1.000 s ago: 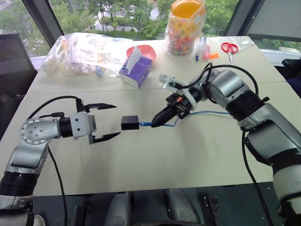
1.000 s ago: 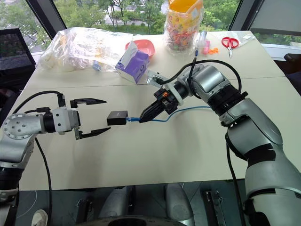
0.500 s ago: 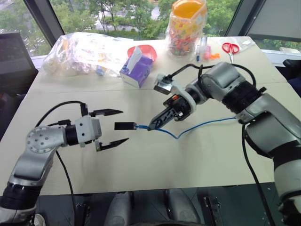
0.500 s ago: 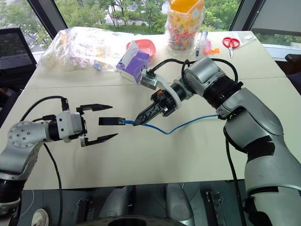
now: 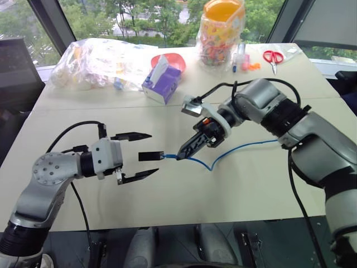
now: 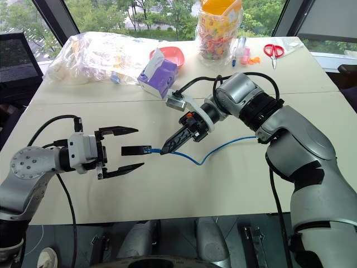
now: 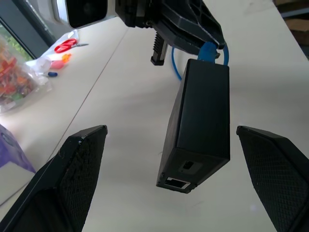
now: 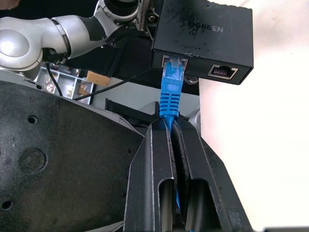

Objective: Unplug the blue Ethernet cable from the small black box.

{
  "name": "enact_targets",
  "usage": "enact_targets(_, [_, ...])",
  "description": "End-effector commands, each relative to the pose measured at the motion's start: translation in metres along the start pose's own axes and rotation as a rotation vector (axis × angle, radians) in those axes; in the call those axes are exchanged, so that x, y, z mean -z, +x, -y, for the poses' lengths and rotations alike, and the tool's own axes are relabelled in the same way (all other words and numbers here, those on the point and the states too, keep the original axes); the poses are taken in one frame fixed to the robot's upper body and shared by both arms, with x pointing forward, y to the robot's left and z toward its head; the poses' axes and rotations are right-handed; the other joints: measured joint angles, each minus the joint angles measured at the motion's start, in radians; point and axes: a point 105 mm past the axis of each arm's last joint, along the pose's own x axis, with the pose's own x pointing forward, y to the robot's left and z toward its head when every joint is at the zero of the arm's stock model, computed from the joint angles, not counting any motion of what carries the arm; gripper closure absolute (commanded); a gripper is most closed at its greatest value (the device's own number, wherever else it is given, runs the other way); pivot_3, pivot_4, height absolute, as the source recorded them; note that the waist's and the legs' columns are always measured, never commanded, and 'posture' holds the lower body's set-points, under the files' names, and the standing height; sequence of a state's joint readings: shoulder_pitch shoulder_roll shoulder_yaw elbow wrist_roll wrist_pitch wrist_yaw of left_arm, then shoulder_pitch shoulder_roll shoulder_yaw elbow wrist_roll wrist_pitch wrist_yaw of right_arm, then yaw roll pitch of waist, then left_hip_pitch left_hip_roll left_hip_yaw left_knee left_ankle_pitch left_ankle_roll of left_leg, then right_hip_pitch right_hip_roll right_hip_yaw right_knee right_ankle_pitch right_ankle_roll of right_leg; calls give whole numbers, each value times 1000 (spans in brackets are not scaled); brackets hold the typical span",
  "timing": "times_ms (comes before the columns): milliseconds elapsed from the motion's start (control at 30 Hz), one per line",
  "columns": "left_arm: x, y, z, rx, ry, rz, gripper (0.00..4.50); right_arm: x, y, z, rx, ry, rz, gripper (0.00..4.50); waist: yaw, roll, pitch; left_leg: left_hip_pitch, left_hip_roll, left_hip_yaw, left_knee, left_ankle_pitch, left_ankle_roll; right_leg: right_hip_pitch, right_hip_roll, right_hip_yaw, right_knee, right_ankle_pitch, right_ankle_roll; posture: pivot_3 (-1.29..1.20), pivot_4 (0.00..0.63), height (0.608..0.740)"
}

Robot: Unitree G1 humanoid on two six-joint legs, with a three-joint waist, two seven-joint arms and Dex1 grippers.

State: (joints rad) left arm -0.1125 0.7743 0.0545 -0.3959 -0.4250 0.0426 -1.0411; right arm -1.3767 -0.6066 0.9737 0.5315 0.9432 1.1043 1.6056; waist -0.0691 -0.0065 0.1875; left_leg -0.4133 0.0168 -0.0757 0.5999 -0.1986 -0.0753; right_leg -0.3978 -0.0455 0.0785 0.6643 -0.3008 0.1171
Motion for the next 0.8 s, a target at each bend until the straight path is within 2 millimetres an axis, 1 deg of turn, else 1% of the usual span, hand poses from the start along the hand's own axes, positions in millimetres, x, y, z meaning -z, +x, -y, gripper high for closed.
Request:
enact_targets(33, [-10, 0, -1, -4, 4, 38, 1343, -7, -1, -10, -9, -51, -11, 4500, 0, 0, 0, 0, 0, 0, 0, 0, 0, 0, 0, 0, 0, 0, 0, 0, 150, 740])
enact_targets(200, [-9, 1, 2, 12, -29, 42, 3799, -9, -1, -11, -8, -53, -13, 4500, -1, 0, 0, 0, 0, 0, 0, 0, 0, 0, 0, 0, 0, 0, 0, 0, 150, 740])
enact_targets(233, [-9, 1, 3, 14, -35, 43, 4030, -9, -1, -11, -9, -54, -13, 4500, 0, 0, 1, 0, 0, 0, 0, 0, 0, 0, 0, 0, 0, 0, 0, 0, 150, 740])
enact_targets(367, [-11, 3, 6, 21, -54, 53, 4012, -8, 0, -11, -6, -68, -19, 4500, 0, 0, 1, 0, 0, 0, 0, 0, 0, 0, 0, 0, 0, 0, 0, 0, 150, 740])
enact_targets(500, [-8, 3, 11, 40, -69, 32, 4012, -13, -2, -7, 3, -152, 9, 4500, 0, 0, 1, 0, 0, 0, 0, 0, 0, 0, 0, 0, 0, 0, 0, 0, 150, 740])
enact_targets(633, [-7, 3, 10, 29, -68, 22, 4012, -14, -4, -5, 12, -161, 26, 4500, 0, -1, 1, 0, 0, 0, 0, 0, 0, 0, 0, 0, 0, 0, 0, 0, 150, 740])
enact_targets(667, [-7, 3, 9, 27, -68, 22, 4012, -15, -4, -4, 15, -158, 30, 3885, 0, -1, 1, 0, 0, 0, 0, 0, 0, 0, 0, 0, 0, 0, 0, 0, 150, 740])
enact_targets(700, [-7, 3, 9, 24, -69, 22, 4012, -15, -5, -4, 18, -157, 32, 3587, 0, -1, 1, 0, 0, 0, 0, 0, 0, 0, 0, 0, 0, 0, 0, 0, 150, 740])
enact_targets(767, [-6, 3, 7, 7, -88, 26, 4012, -17, -7, -2, 36, -157, 41, 2637, 0, -1, 1, 0, 0, 0, 0, 0, 0, 0, 0, 0, 0, 0, 0, 0, 150, 740])
enact_targets(800, [-6, 2, 6, -3, -101, 29, 4012, -18, -9, -1, 46, -162, 46, 2084, 0, -1, 1, 0, 0, 0, 0, 0, 0, 0, 0, 0, 0, 0, 0, 0, 150, 740])
